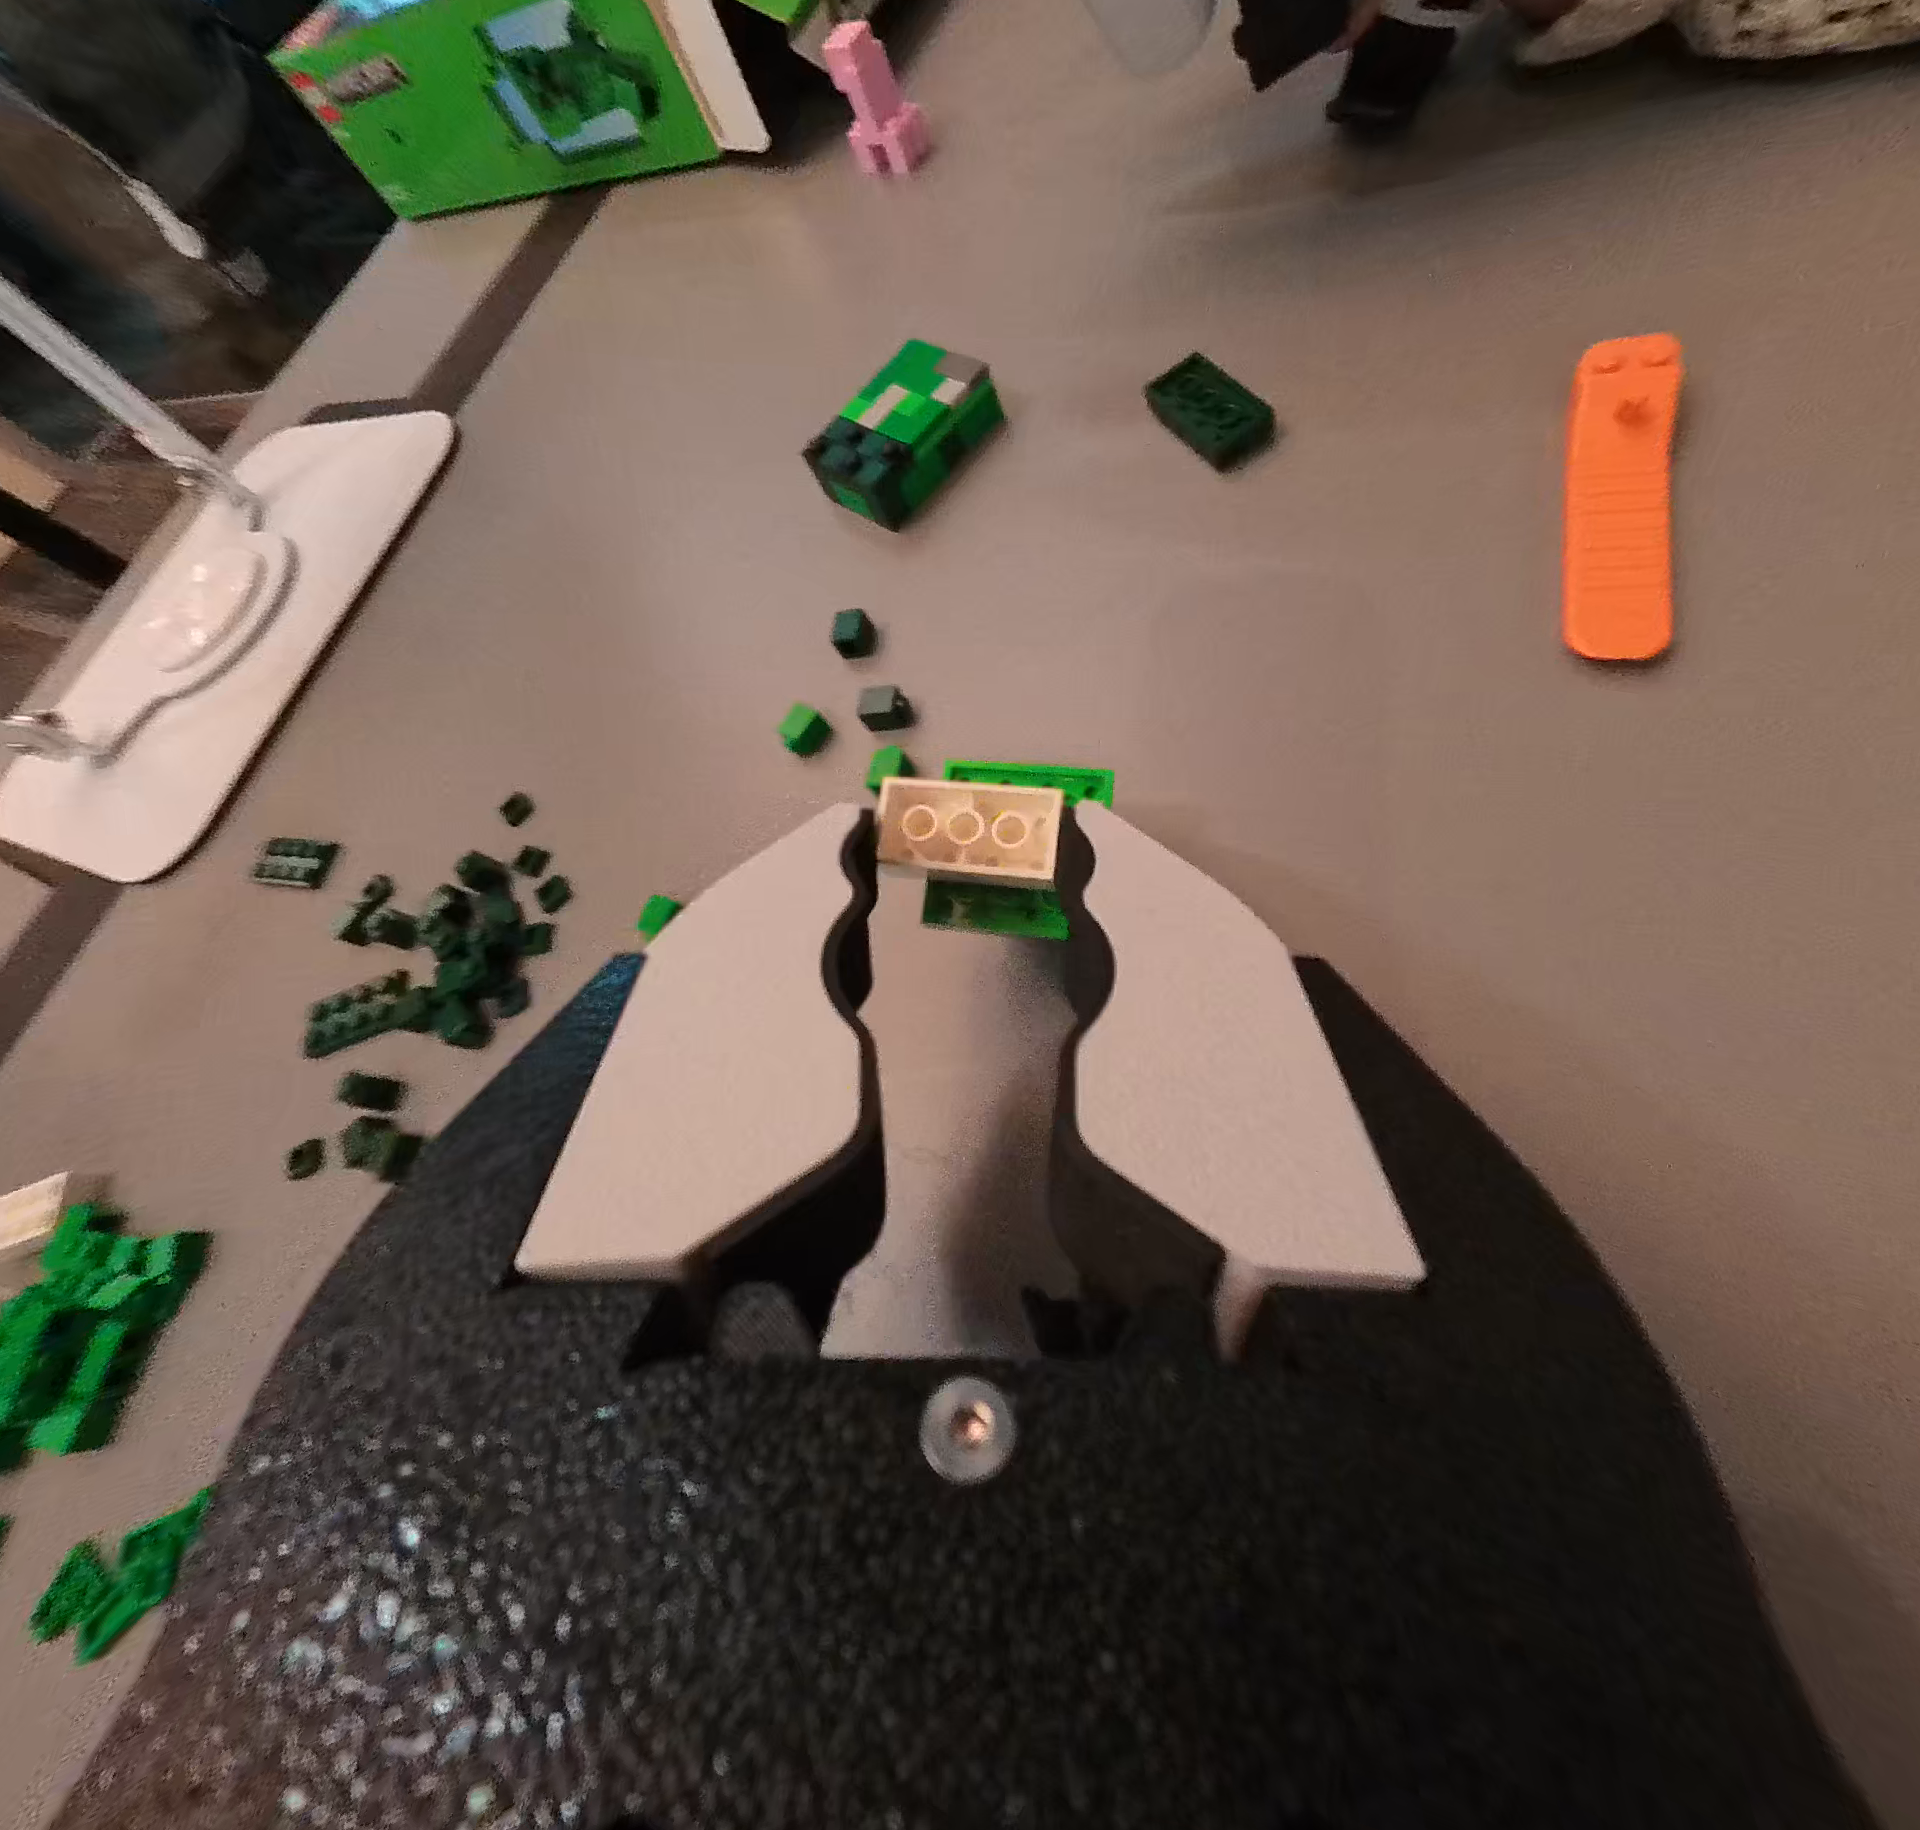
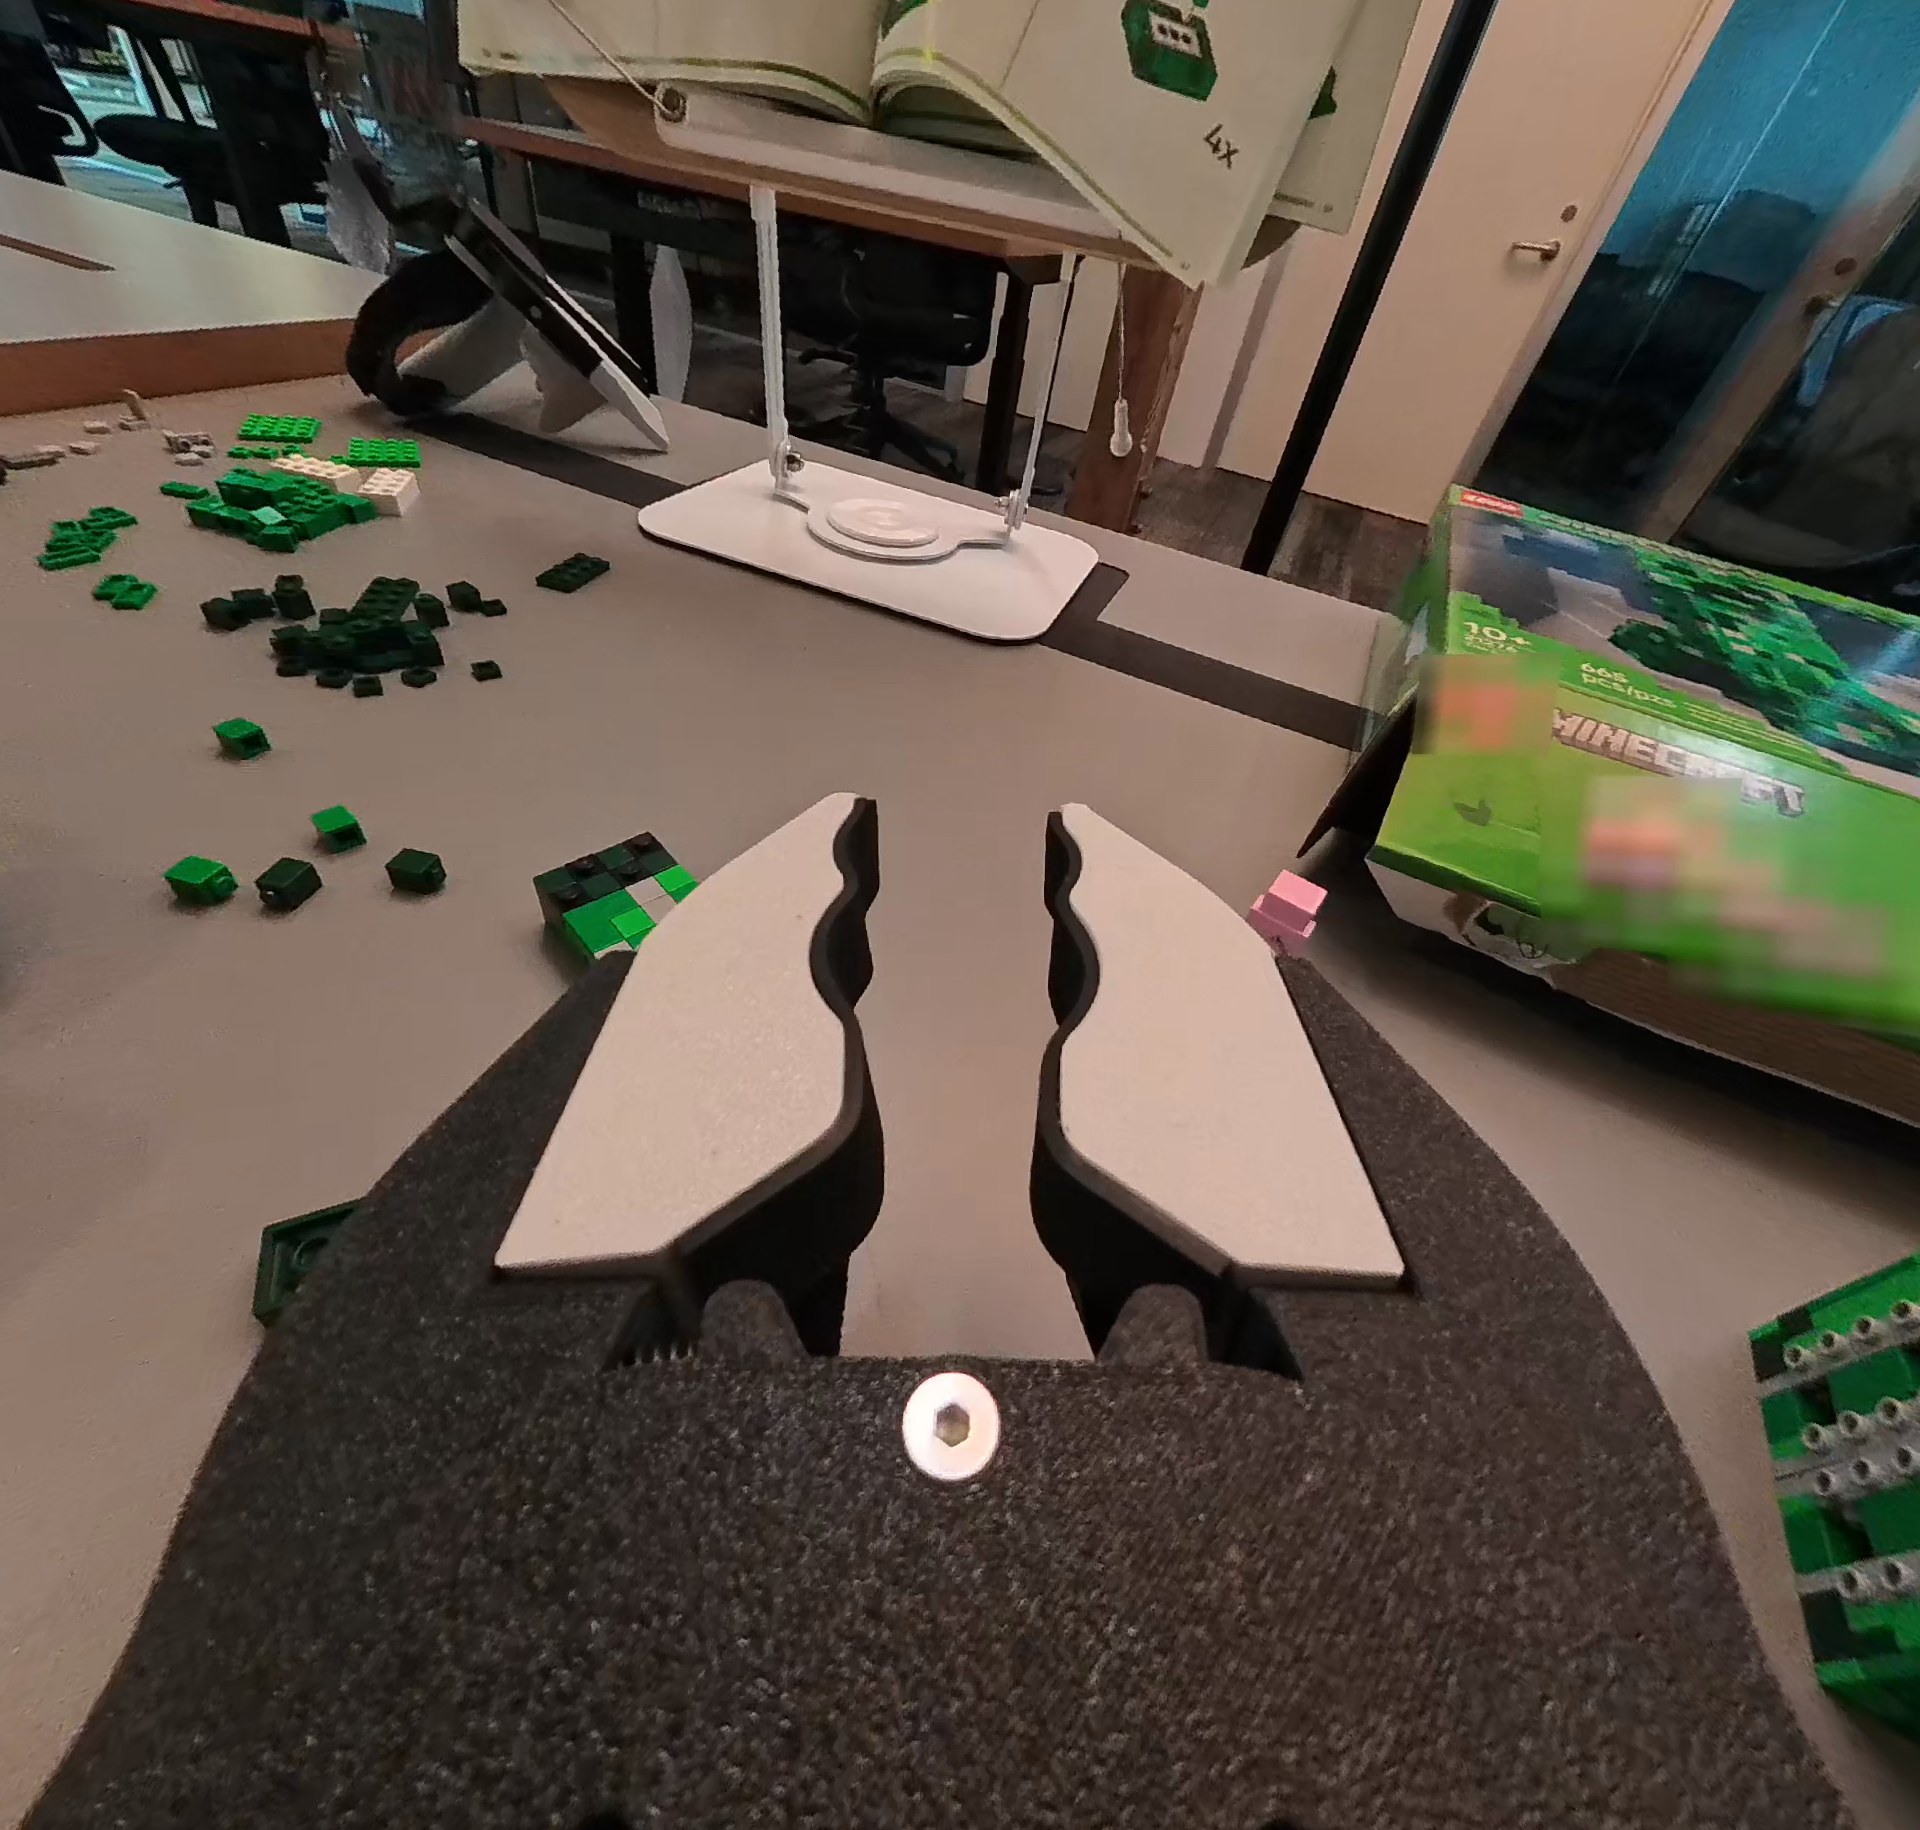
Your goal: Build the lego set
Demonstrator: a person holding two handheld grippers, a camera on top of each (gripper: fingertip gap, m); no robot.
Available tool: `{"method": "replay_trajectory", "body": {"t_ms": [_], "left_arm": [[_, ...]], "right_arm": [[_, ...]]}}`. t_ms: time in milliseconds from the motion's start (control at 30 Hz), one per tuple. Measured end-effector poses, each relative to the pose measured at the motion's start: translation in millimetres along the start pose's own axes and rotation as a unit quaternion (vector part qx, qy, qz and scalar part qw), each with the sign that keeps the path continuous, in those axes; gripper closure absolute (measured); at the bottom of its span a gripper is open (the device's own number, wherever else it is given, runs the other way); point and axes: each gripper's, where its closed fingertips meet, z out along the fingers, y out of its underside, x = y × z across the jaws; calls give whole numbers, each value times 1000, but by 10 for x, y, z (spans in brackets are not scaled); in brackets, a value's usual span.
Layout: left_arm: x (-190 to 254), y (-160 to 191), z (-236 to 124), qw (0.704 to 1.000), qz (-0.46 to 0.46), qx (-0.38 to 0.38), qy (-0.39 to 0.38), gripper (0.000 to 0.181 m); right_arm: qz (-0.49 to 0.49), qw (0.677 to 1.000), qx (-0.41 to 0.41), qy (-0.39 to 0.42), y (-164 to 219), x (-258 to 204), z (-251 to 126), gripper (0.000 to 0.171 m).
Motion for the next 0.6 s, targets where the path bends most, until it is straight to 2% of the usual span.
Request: {"method": "replay_trajectory", "body": {"t_ms": [233,367,467,600], "left_arm": [[100,-7,24,1000,4,1,9,147],[27,-71,10,999,35,18,-34,147],[-89,7,39,997,28,-11,-74,147],[-156,94,48,995,8,-35,-89,147]], "right_arm": [[-5,1000,3,0,-6,-10,-6,142],[-14,1000,6,8,-15,-9,-13,142],[-27,999,23,17,-53,-16,-47,142],[-24,998,43,30,-98,19,-81,143]]}}
